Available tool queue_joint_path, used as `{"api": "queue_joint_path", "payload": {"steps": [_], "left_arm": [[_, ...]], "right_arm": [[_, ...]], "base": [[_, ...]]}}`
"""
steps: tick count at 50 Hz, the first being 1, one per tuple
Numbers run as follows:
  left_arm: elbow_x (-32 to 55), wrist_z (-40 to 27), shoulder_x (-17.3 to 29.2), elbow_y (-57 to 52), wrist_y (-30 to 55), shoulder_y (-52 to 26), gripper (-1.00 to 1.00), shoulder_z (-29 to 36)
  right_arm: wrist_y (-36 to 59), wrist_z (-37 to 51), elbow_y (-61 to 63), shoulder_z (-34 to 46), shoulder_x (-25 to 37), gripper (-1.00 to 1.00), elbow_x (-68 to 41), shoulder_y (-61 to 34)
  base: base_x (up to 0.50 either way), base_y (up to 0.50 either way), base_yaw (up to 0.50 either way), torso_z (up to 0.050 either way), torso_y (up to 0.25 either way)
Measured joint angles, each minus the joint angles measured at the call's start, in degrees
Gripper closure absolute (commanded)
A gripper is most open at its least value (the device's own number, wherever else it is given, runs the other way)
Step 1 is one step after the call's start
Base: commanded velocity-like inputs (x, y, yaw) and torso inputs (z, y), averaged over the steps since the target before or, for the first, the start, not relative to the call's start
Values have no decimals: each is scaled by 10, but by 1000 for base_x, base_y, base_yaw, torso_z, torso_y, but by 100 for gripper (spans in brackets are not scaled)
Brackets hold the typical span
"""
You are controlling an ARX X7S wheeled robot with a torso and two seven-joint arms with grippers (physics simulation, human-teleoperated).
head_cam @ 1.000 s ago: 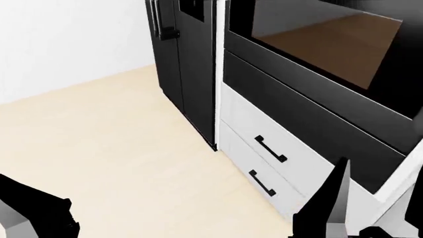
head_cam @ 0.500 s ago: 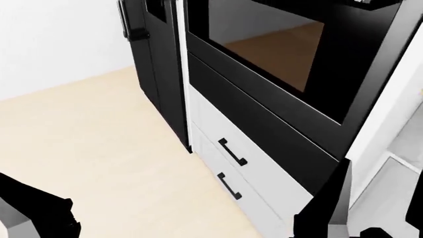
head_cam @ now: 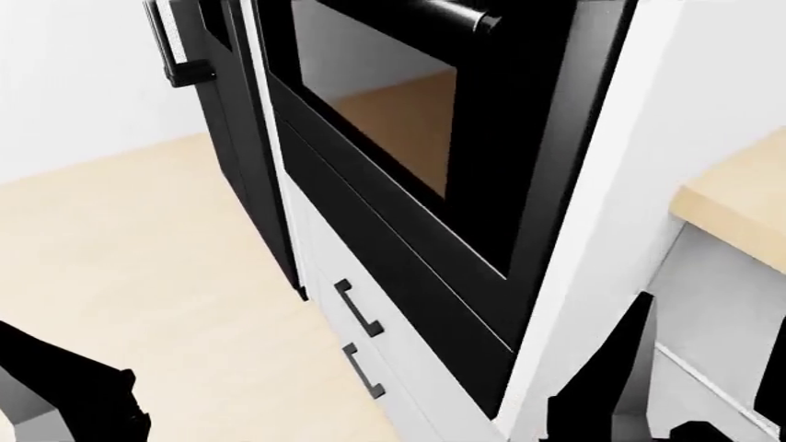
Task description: Open the oven door
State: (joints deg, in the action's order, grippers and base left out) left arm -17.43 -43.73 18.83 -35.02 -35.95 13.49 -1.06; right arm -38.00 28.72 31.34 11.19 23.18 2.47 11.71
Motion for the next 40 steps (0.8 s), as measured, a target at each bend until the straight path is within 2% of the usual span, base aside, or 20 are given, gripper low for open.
{"api": "queue_joint_path", "payload": {"steps": [8, 40], "left_arm": [[0, -1, 1, 0, 2, -1, -100, 1], [-2, -10, 11, 5, -5, -5, -100, -4]], "right_arm": [[1, 1, 1, 0, 2, -100, -1, -1], [-5, 8, 2, -1, 3, -100, 7, 2]], "base": [[382, -242, 0, 0, 0], [0, 0, 0, 0, 0]]}}
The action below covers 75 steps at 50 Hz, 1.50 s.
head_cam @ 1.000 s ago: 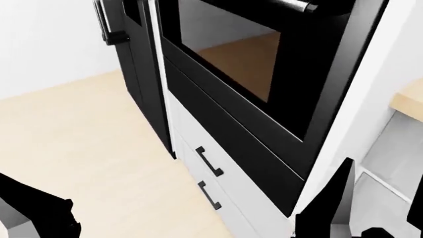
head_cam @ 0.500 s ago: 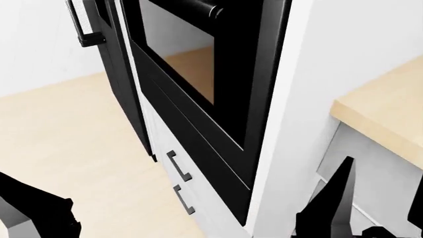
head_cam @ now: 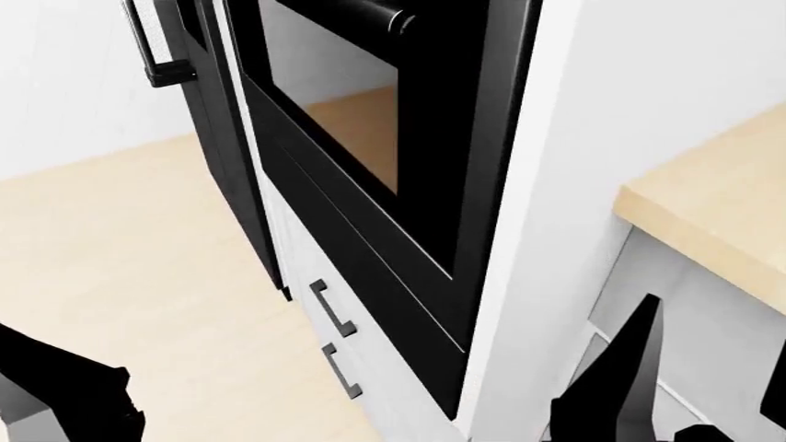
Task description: Open the oven door
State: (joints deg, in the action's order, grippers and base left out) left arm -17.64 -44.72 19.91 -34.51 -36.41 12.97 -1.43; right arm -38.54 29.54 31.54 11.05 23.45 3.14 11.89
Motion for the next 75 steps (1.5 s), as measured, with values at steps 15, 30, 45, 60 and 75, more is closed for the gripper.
{"api": "queue_joint_path", "payload": {"steps": [15, 30, 45, 60, 75], "left_arm": [[-24, 12, 43, 29, -29, -71, -100, -4], [-19, 61, 110, 104, -68, -202, -100, 51], [18, 125, 127, 161, 1, -299, -100, 108], [24, 173, 134, 222, 30, -352, -100, 154], [19, 221, 135, 293, 12, -426, -100, 206]], "right_arm": [[-6, 1, -1, 3, 1, -100, 3, 1], [-7, 3, -2, 4, 4, -100, 1, -2], [-6, 5, -1, 4, 6, -100, 1, -3], [-7, 6, -1, 6, 7, -100, 4, -1], [-9, 7, -2, 9, 8, -100, 9, -1]], "base": [[0, 0, 0, 0, 0], [0, 0, 0, 0, 0], [0, 0, 0, 0, 0], [0, 0, 0, 0, 0], [0, 0, 0, 0, 0]]}}
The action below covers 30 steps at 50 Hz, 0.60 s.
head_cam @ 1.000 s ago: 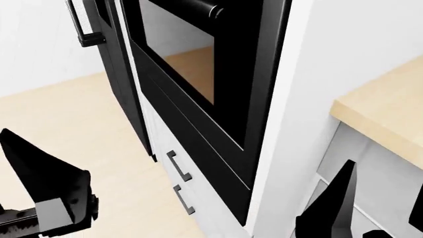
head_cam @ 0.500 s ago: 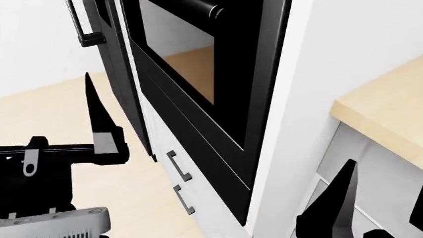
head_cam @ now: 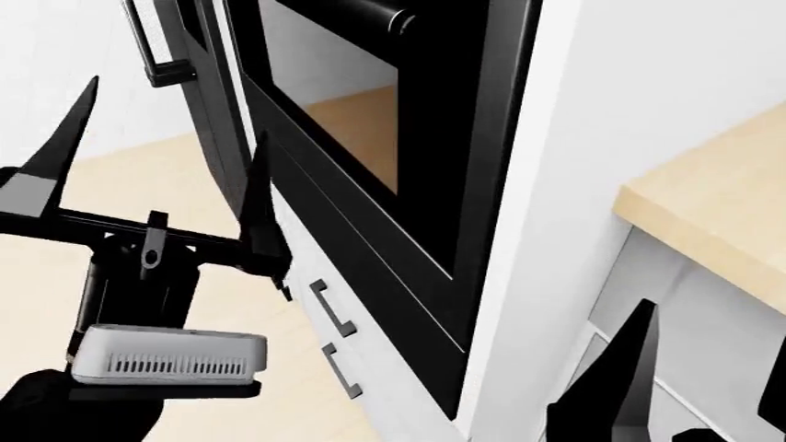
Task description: Open the oven door
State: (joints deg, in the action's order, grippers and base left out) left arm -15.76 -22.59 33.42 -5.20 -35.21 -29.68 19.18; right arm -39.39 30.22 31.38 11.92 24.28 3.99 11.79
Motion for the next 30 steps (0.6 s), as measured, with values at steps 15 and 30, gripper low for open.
{"api": "queue_joint_path", "payload": {"steps": [15, 30], "left_arm": [[-8, 24, -3, 50, -15, -39, -100, 31], [-14, 2, -2, 67, -57, -47, -100, 30]], "right_arm": [[0, 1, 0, 1, 2, -100, 1, -1], [4, 3, 3, -1, 4, -100, 7, 0]], "base": [[0, 0, 0, 0, 0], [0, 0, 0, 0, 0]]}}
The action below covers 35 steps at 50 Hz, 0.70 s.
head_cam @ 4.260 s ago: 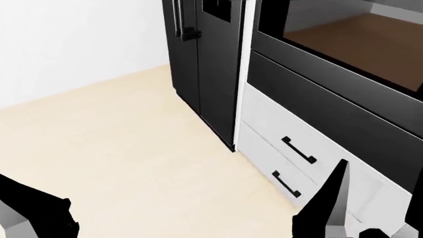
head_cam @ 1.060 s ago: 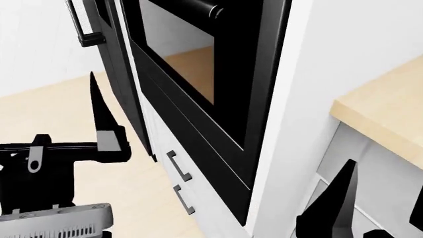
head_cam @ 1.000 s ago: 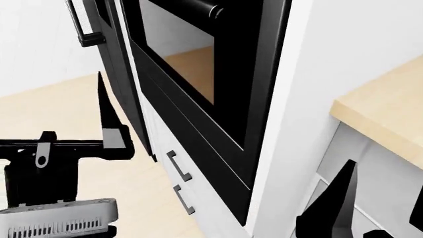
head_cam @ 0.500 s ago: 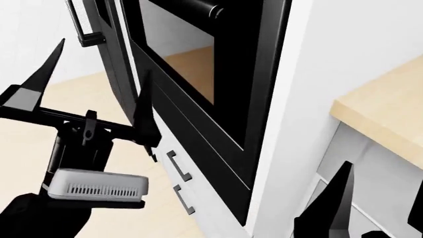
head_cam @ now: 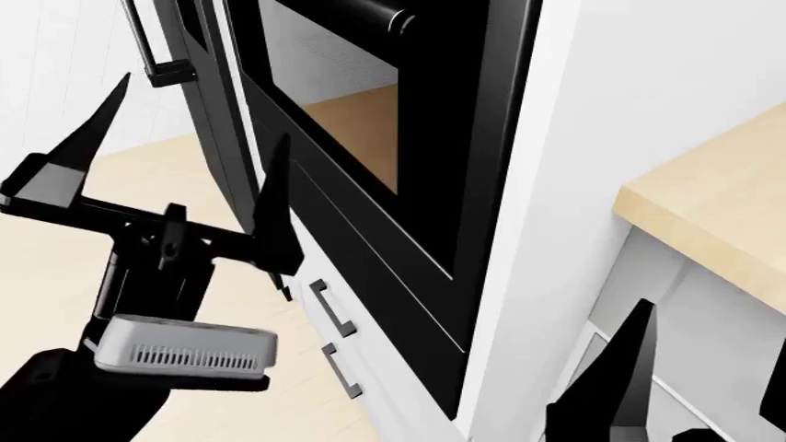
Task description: Open the oven door
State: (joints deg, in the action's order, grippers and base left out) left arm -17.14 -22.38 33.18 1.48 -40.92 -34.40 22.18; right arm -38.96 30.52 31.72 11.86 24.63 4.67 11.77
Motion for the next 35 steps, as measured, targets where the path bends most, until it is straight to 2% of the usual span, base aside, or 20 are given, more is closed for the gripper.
{"api": "queue_joint_path", "payload": {"steps": [13, 35], "left_arm": [[-1, -10, 1, 4, -18, -4, -100, 0], [7, 51, -16, 72, 11, -85, -100, 42]], "right_arm": [[2, 2, 1, 0, 1, -100, 3, 0], [1, 4, 0, 2, 3, -100, 7, 1]], "base": [[0, 0, 0, 0, 0], [0, 0, 0, 0, 0]]}}
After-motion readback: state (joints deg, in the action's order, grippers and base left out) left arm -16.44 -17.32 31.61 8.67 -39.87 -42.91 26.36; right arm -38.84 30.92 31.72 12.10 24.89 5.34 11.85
